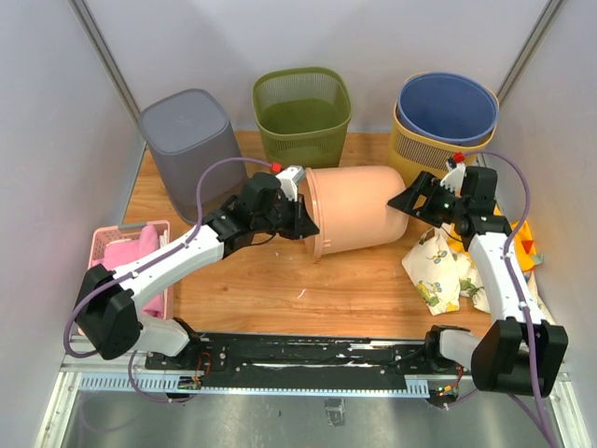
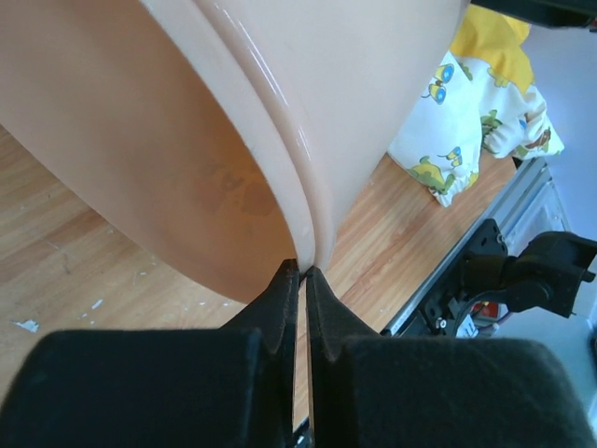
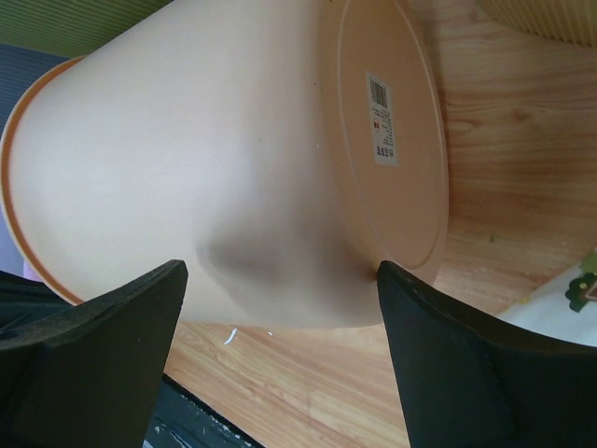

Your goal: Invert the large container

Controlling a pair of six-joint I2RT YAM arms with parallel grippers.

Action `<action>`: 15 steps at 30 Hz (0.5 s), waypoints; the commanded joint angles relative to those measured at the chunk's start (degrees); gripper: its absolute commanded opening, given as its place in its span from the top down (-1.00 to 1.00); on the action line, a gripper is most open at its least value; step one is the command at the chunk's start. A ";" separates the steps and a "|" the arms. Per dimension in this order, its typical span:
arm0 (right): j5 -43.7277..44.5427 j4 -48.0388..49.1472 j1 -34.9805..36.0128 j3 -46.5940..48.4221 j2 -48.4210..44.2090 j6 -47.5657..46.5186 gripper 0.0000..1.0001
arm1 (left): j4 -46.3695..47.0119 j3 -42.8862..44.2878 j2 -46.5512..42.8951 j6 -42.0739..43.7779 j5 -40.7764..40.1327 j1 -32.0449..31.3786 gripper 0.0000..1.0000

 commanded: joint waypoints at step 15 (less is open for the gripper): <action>-12.98 -1.86 1.13 -8.44 -12.10 3.03 -0.67 | -9.68 5.26 -7.82 5.04 -9.28 -0.25 -0.27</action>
